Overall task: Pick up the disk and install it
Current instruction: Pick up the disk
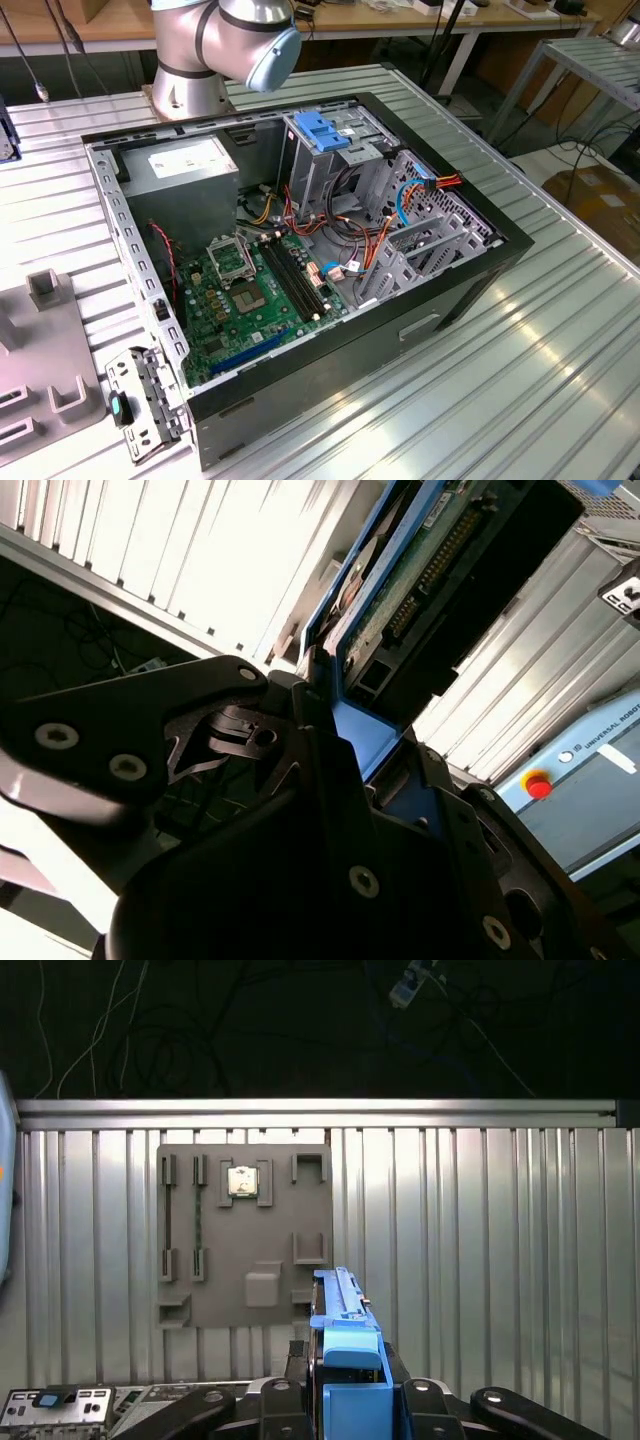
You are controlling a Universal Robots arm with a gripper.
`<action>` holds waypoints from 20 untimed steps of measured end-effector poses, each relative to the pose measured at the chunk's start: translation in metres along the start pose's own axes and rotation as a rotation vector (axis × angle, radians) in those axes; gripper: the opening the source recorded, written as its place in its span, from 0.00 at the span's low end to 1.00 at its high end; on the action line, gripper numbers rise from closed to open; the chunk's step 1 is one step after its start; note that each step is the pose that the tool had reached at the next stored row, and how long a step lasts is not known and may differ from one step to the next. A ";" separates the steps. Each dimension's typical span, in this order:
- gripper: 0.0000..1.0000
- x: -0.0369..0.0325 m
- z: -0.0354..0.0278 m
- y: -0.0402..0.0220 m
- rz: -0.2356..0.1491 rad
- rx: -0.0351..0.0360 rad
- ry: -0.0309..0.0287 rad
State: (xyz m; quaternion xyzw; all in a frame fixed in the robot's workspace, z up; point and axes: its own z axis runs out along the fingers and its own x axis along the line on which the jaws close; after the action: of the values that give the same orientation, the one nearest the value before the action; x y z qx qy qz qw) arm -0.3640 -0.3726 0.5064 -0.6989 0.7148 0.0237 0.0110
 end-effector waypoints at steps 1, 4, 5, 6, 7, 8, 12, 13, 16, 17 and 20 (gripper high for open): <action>0.37 0.0000 0.0000 -0.0011 0.000 0.0001 -0.0001; 0.37 0.0013 -0.0001 -0.0059 0.000 0.0000 -0.0001; 0.37 0.0036 -0.0003 -0.0063 0.000 0.0000 -0.0001; 0.37 0.0068 -0.0004 -0.0065 0.000 0.0000 -0.0001; 0.37 0.0083 -0.0005 -0.0067 0.000 0.0001 -0.0001; 0.37 0.0097 -0.0006 -0.0075 0.000 0.0001 -0.0001; 0.37 0.0105 -0.0007 -0.0109 0.000 0.0000 -0.0001; 0.37 0.0105 -0.0007 -0.0130 0.001 0.0000 -0.0001; 0.37 0.0105 -0.0008 -0.0185 0.002 -0.0001 -0.0001; 0.37 0.0105 -0.0009 -0.0206 0.002 -0.0002 -0.0001; 0.37 0.0108 -0.0009 -0.0249 0.003 -0.0001 -0.0002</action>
State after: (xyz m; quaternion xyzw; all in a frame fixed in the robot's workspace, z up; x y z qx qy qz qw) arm -0.3393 -0.3839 0.5063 -0.6979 0.7157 0.0238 0.0110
